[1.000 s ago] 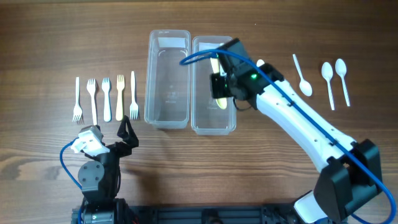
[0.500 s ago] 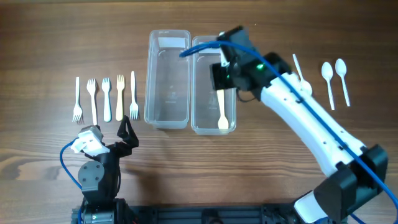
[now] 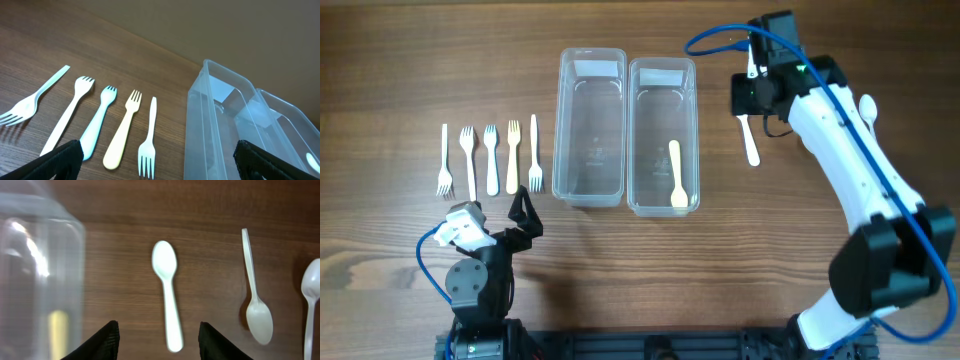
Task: Pack container
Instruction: 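Grasp the white spoon beside it with the right gripper, then place the white spoon into the right container and release, then grasp the next white spoon with the right gripper, then drop the white spoon into the right container, then grasp another white spoon with the right gripper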
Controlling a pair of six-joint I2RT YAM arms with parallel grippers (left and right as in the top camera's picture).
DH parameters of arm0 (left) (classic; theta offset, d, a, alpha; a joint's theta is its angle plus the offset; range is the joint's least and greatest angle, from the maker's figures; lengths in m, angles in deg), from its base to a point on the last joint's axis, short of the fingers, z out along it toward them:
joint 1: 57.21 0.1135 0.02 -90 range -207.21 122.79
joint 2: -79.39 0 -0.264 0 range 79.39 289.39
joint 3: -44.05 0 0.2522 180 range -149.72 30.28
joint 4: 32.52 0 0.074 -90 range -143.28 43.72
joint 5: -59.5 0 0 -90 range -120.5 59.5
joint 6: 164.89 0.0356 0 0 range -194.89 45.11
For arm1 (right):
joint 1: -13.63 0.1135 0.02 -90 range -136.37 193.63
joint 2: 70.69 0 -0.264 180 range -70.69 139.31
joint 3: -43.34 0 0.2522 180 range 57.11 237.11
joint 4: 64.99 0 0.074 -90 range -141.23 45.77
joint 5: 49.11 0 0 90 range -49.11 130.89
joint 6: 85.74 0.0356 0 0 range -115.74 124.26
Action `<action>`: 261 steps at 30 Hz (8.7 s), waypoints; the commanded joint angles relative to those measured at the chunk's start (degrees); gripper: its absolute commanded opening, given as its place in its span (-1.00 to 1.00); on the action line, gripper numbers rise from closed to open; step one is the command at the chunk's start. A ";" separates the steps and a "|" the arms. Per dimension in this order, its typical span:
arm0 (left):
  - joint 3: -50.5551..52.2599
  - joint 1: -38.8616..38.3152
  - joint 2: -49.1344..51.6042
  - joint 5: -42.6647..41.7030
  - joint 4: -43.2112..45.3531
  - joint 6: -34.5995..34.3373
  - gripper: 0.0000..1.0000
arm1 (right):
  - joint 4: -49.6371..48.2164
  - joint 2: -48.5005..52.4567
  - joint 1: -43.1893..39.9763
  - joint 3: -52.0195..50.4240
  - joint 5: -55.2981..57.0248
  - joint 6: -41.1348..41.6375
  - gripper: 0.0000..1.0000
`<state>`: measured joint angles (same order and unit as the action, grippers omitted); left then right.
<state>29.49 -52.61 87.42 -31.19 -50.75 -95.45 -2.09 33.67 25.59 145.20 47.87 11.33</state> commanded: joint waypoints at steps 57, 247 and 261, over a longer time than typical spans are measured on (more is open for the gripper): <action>0.33 0.17 -0.15 0.15 -0.09 -0.83 1.00 | -1.77 2.82 17.42 0.07 -6.69 9.40 -0.78; 0.33 0.17 -0.15 0.13 -0.11 -0.83 1.00 | -12.61 18.82 -30.80 -7.02 -3.67 -21.20 -0.49; 0.33 0.17 -0.15 0.13 -0.11 -0.85 0.99 | -4.33 14.71 -28.50 0.37 -7.37 -15.47 -0.91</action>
<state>29.49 -52.61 87.42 -31.19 -50.75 -95.45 -8.75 49.76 -4.72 141.09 43.24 -5.65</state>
